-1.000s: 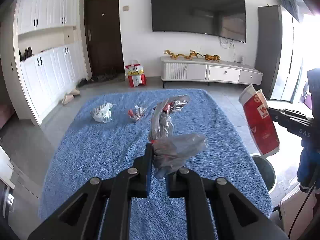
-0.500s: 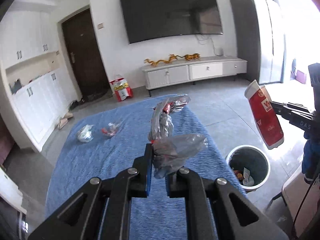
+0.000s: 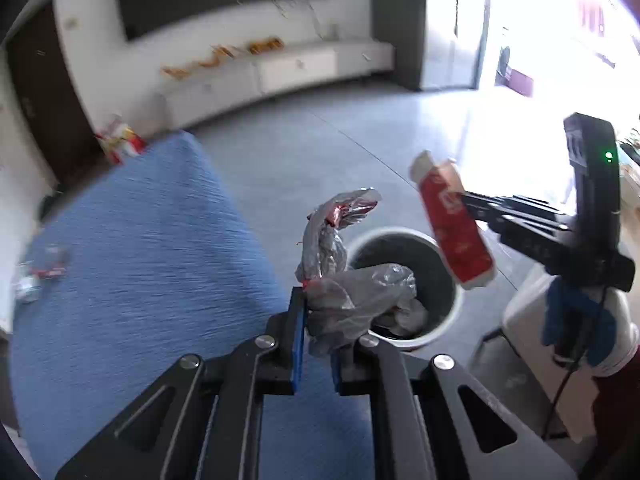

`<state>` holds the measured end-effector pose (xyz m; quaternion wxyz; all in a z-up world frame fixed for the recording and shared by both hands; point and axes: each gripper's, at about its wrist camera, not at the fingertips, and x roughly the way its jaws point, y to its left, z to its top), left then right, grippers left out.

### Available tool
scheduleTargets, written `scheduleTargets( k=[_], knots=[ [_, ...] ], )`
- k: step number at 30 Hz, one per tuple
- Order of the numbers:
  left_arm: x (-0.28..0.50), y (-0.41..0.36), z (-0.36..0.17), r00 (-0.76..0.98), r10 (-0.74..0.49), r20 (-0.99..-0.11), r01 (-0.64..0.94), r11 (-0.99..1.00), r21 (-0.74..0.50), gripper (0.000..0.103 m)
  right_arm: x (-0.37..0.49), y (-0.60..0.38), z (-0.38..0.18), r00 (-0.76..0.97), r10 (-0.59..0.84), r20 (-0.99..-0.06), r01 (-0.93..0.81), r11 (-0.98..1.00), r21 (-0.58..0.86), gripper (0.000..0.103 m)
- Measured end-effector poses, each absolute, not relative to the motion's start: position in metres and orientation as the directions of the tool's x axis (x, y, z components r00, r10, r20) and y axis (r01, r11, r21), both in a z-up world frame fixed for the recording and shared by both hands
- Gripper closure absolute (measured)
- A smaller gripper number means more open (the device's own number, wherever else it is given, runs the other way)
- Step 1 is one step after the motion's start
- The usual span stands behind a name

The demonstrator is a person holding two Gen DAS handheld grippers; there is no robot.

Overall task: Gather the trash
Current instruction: 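Carry both items to the white bin and open both tools over it, then move both tools back over the rug toward the last two items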

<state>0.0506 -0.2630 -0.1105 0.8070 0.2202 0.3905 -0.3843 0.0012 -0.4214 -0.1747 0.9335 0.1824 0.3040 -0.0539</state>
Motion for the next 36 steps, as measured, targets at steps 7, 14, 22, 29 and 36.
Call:
scheduleTargets(
  k=[7,14,22,29,36],
  knots=[
    [0.068,-0.336,-0.166,0.236,-0.446,-0.863,0.838,0.543,-0.051,0.092,0.020,-0.460,-0.225,0.740,-0.028,-0.672,0.334,0.882,0.332,0.097],
    [0.076,-0.360,-0.184,0.174,-0.482,-0.859,0.836,0.534,-0.130,0.078,0.023,-0.480,-0.242,0.681,-0.107,-0.725,0.423,0.865,0.269,0.069],
    [0.073,-0.323,-0.149,0.257,-0.524,-0.812,0.810,0.575,-0.115,0.053,0.003,-0.468,-0.212,0.702,-0.133,-0.700,0.420,0.871,0.255,0.066],
    [0.061,-0.263,-0.108,0.456,-0.464,-0.760,0.739,0.673,0.033,0.053,-0.016,-0.435,-0.164,0.753,-0.138,-0.643,0.355,0.909,0.221,0.059],
    [0.058,-0.175,-0.076,0.623,-0.376,-0.685,0.612,0.780,0.128,0.049,-0.016,-0.376,-0.119,0.803,-0.066,-0.592,0.217,0.958,0.187,0.051]
  ],
)
